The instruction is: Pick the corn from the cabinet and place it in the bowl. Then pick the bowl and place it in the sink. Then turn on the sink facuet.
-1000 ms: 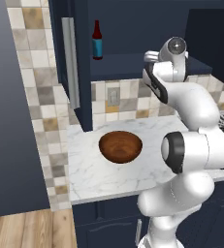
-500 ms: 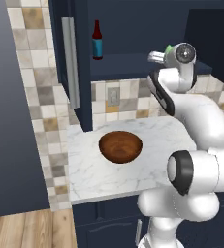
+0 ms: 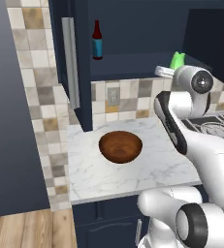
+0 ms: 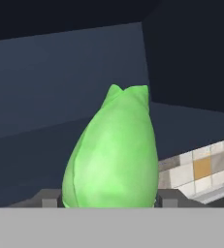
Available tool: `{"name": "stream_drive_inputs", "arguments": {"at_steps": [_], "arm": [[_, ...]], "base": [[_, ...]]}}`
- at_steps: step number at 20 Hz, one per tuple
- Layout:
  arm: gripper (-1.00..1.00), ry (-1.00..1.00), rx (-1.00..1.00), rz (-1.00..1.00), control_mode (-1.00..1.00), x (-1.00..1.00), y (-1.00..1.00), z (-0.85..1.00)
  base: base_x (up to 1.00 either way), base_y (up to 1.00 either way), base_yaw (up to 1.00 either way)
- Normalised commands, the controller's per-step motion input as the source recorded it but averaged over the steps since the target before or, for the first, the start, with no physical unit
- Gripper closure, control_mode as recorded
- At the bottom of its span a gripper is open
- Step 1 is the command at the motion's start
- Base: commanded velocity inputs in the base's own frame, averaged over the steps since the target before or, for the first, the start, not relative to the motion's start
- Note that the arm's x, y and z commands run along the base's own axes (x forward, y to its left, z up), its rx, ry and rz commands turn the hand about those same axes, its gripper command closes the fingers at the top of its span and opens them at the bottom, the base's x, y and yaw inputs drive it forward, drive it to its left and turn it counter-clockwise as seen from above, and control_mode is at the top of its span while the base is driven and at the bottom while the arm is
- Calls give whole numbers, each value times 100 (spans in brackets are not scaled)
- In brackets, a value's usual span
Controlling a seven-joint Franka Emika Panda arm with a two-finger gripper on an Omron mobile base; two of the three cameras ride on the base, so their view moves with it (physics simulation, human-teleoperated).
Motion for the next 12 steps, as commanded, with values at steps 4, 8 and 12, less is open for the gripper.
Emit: {"name": "stream_drive_inputs", "arguments": {"at_steps": [4,8,12], "arm": [[100,0,-5,10,-100,-100,0,3],[100,0,-11,19,-100,-100,0,0],[100,2,-26,21,-100,-100,4,0]], "base": [[0,0,0],[0,0,0],[0,0,0]]}}
